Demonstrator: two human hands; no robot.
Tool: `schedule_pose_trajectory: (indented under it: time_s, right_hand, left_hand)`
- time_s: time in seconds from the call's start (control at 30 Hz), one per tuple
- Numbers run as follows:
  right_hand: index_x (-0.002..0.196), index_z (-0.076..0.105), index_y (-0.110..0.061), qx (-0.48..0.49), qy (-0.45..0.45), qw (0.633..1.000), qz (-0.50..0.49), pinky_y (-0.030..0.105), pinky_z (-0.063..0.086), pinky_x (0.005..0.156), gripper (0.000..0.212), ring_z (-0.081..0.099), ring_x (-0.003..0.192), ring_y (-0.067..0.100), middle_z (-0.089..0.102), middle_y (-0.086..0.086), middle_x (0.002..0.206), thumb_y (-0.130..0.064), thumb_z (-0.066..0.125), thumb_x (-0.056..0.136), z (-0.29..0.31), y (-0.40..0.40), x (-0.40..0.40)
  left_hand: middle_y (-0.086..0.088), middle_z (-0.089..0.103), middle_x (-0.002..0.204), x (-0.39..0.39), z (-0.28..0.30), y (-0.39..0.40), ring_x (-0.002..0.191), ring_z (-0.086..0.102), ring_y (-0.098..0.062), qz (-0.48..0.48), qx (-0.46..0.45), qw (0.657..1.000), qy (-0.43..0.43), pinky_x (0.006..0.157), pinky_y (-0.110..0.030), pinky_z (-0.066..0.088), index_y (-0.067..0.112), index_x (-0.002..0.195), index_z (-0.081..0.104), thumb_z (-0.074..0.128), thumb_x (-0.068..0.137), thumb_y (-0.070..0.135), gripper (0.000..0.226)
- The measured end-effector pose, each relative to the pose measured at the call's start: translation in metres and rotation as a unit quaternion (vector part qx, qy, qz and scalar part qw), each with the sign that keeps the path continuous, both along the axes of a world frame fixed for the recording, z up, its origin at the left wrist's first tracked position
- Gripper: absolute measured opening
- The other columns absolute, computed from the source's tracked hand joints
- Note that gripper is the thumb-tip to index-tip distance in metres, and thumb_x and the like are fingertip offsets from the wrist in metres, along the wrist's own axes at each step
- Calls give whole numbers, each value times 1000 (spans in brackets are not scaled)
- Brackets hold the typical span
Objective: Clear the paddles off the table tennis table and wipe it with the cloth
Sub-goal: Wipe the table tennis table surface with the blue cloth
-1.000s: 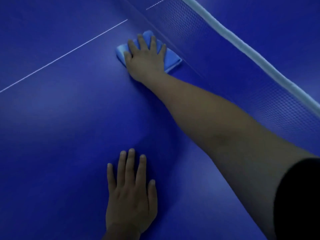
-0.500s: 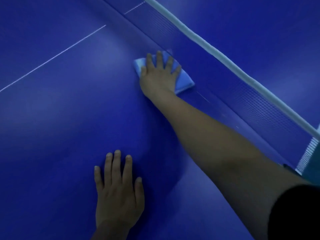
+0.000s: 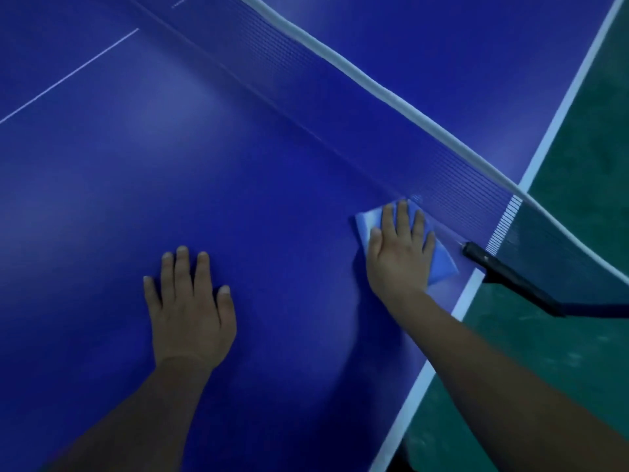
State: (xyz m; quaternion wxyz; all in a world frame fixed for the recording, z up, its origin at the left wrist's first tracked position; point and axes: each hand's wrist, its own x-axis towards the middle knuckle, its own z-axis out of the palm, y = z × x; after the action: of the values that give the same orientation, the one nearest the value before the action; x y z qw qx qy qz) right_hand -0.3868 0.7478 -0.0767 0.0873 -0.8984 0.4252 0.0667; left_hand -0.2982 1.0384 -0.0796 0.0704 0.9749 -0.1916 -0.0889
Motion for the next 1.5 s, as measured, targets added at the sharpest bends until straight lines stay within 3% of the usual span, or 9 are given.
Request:
schedule_pose_trajectory:
  time_s: [0.3,0.63,0.77,0.83,0.93,1.07,1.2,1.37,1.5]
  right_hand:
    - [159,20,-24,38,-51,996,64,52,3,122,57,4,155,27,11,-1,168,-46,19,107,0,-16,37]
    - [148,49,-26,-37,-85,995,-28,46,31,106,44,36,142,27,41,-8,157,-40,39,107,-5,-41,-112]
    - [126,61,-6,-63,27,992,108,45,38,99,31,42,140,30,49,8,151,-4,43,100,5,-58,-140]
    - [114,63,2,-24,59,996,64,42,49,84,29,58,119,36,62,19,126,10,57,86,10,-65,-166]
    - [118,62,-7,50,112,987,-103,32,42,72,28,61,96,34,65,15,102,-4,57,91,14,-69,-218]
    - [132,63,-11,24,-182,968,-172,22,34,85,35,54,111,27,57,17,128,-28,53,102,31,-60,-212]
    - [133,63,-12,34,-283,956,-70,7,29,87,41,47,105,8,52,13,131,-36,56,101,33,-72,-142]
    - [116,72,-2,22,-194,971,135,41,50,85,26,60,96,43,63,25,113,-12,72,92,11,-23,-138]
    - [113,76,-9,53,-193,894,402,39,56,71,28,64,78,33,70,14,107,-24,70,90,10,34,-207]
  left_hand:
    - [-18,31,158,-81,15,-28,149,24,-33,-64,-106,992,3,122,-59,11,4,145,45,29,97,38,60]
    - [-14,31,159,-149,-5,-43,152,18,-31,-153,-71,985,18,122,-61,4,7,145,43,31,98,39,58]
    - [-14,28,160,-148,-8,-44,152,16,-29,-158,-70,985,11,123,-57,0,9,147,40,29,99,40,58]
    - [-14,28,160,-149,-7,-43,152,16,-29,-151,-76,985,14,123,-57,0,9,147,40,29,99,39,58]
    - [-14,29,160,-149,-7,-43,153,16,-29,-155,-73,985,17,122,-59,2,9,147,40,29,98,39,58]
    - [-15,30,159,-149,-5,-45,152,18,-30,-156,-69,985,17,122,-61,5,9,146,41,30,98,39,58]
    - [-15,31,158,-150,-1,-45,151,19,-30,-150,-71,986,21,122,-60,5,7,145,43,30,97,40,59]
    - [-14,32,158,-149,0,-45,151,19,-29,-142,-87,986,29,123,-58,5,8,143,46,31,97,40,59]
    - [-13,33,158,-147,1,-42,152,19,-27,-125,-123,984,39,123,-58,8,7,142,48,32,96,39,59]
